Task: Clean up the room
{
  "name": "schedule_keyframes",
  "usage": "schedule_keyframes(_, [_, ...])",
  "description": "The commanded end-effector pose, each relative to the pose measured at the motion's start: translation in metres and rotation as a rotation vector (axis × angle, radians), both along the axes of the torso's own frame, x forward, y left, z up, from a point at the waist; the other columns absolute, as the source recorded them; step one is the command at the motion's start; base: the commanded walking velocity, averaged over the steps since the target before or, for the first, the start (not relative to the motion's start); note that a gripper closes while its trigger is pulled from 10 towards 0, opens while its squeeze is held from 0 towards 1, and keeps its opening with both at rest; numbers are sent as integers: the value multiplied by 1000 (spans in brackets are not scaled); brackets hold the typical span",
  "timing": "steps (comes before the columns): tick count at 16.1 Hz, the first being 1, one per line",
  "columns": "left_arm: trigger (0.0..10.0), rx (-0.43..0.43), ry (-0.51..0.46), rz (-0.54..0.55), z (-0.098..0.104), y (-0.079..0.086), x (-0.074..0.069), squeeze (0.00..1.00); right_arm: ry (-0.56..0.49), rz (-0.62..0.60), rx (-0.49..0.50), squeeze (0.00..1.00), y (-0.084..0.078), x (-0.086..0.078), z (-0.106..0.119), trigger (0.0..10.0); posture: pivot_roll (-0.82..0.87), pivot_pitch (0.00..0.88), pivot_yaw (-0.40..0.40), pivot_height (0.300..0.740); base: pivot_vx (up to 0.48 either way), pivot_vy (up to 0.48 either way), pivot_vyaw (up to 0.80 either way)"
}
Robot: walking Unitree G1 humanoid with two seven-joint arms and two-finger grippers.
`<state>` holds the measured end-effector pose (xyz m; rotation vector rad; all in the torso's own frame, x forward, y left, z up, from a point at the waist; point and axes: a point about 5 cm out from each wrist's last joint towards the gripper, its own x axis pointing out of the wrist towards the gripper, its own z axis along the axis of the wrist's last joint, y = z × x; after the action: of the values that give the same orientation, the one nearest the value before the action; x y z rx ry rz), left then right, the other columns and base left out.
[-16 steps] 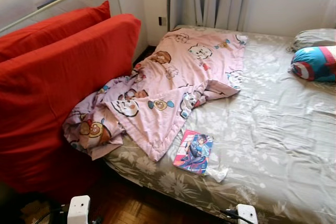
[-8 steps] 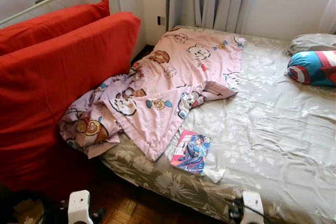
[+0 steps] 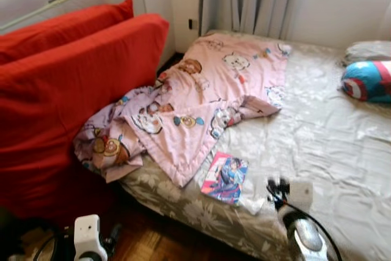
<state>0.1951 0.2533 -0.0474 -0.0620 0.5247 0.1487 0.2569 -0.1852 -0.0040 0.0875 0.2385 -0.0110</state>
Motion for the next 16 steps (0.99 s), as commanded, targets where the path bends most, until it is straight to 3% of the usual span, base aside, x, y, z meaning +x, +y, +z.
schedule_keyframes(1, [10000,193,-136,-75,21,-5,21,0,-2,0,-2,0,0,-7,-3,10000,-33,0,-14,740,0,0,0])
schedule_keyframes(2, [10000,200,-429,-118,65,-40,58,0,-19,0,-11,0,1,-11,-2,10000,-30,0,-14,740,0,0,0])
schedule_keyframes(3, [10000,87,-468,-89,70,-44,60,0,-31,-2,-14,0,1,-13,-1,10000,-27,0,-14,740,0,0,0])
schedule_keyframes(6, [10000,75,-544,-135,82,-45,59,0,-28,-12,-11,0,4,-18,-4,10000,-22,0,-6,740,0,0,0])
schedule_keyframes(11, [10000,94,-491,-176,82,-47,54,0,-75,-13,-29,0,3,-21,6,10000,-29,0,0,740,0,0,0])
schedule_keyframes(14, [10000,126,-512,-175,96,-50,44,0,-64,-24,-48,0,-2,-17,8,10000,-21,0,-9,740,0,0,0])
schedule_keyframes(16, [10000,128,-512,-173,99,-51,45,0,-59,-25,-54,0,-1,-15,10,10000,-24,0,-11,740,0,0,0])
